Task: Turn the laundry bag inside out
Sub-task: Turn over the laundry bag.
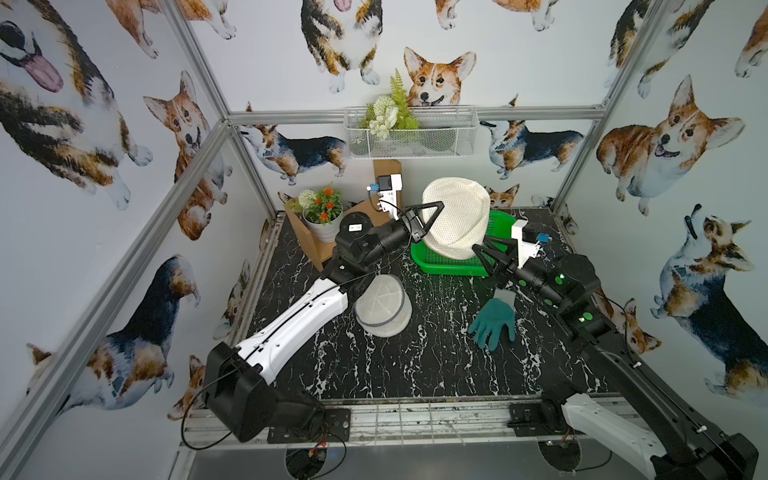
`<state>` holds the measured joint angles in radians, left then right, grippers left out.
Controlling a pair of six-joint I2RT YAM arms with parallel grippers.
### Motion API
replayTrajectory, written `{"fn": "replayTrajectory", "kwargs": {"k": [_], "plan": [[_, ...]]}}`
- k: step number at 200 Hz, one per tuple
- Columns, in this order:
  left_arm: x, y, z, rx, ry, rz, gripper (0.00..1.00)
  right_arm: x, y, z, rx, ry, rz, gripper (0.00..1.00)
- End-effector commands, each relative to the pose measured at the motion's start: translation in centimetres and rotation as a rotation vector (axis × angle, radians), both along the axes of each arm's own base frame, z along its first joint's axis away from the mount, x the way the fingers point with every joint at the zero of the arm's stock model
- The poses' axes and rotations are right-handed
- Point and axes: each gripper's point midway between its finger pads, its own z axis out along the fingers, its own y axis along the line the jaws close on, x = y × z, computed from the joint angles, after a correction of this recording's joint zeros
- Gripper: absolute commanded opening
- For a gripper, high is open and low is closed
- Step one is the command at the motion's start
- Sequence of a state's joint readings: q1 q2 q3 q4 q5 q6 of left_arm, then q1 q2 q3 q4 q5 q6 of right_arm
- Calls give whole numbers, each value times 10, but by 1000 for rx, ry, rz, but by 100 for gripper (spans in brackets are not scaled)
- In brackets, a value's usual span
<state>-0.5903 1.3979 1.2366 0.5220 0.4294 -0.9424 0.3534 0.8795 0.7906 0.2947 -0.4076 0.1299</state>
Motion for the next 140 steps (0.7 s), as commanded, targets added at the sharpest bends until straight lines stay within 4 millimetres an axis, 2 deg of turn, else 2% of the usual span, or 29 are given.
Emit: {"fn": "replayTrajectory", "kwargs": {"k": [1,23,74,116,140], "plan": [[-2,5,20,-76,-36,10,0,-2,-1,19,-14,-118,-16,21],[0,4,25,-129,-26,6,0,-4,6,20,-3,-131,20,0],[5,4,39,-249,0,15,0,-2,23,26,58,-131,36,0],[19,37,42,-396,85,168,0,1,-12,12,64,-114,-163,0],[20,43,48,-441,100,181,0,0,-31,3,47,-103,-244,0]]}}
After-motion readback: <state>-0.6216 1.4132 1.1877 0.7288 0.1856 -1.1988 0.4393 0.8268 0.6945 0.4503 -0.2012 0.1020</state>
